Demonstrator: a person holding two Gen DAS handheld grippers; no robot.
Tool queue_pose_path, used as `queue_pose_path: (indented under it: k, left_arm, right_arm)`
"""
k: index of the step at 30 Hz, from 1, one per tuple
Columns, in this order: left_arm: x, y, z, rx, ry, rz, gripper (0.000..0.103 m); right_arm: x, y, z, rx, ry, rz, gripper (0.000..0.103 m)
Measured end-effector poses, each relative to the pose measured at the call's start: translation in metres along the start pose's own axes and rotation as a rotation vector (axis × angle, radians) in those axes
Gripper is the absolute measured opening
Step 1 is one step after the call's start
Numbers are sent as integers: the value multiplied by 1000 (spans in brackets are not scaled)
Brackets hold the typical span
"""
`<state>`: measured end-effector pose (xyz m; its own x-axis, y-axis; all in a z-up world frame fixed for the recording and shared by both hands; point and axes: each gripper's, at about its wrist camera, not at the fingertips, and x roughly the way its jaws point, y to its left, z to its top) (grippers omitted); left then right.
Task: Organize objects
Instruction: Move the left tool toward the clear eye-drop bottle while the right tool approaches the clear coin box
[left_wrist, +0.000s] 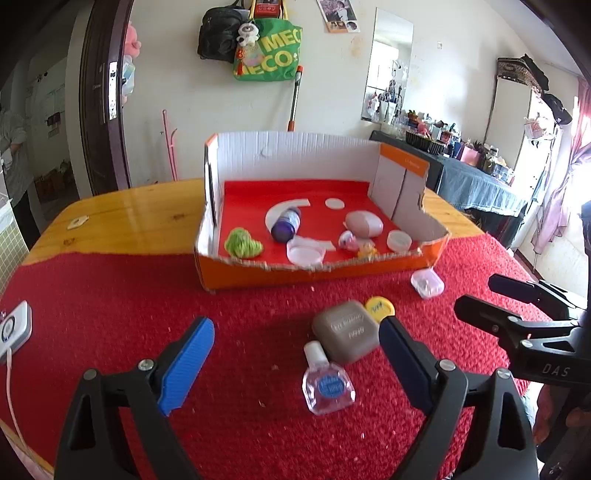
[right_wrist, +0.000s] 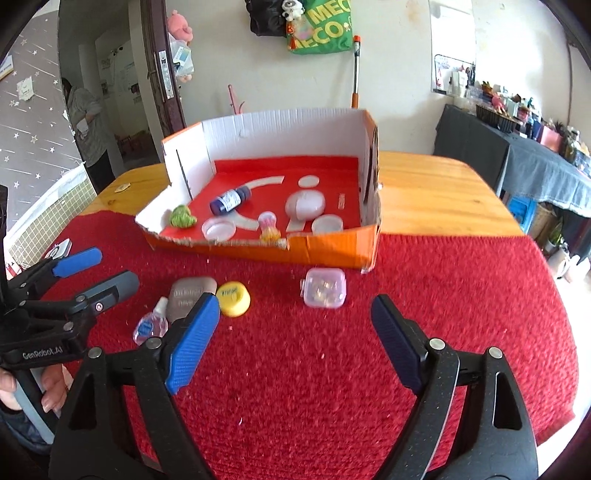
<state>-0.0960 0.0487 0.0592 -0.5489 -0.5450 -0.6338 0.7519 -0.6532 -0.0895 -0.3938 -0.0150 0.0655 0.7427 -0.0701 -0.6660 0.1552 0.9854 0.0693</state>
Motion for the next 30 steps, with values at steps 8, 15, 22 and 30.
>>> queue_pose_path:
  k: [8,15,22,30]
  left_arm:
    - [13,-1,-25,-31,44,14,97]
    - [20,0,-34,-48,81,13,97]
    - [23,0,-36,-47,103,15,97]
    - [27,-2,-37,-19,125,36,97]
  right_arm:
    - [10,-2,-26,22,10,-10,84]
    - [19,-7,-41,42,38,-5,84]
    - [20,-7,-43,36,42,-6,84]
    - [23,-12,-43,40,53,-3,84]
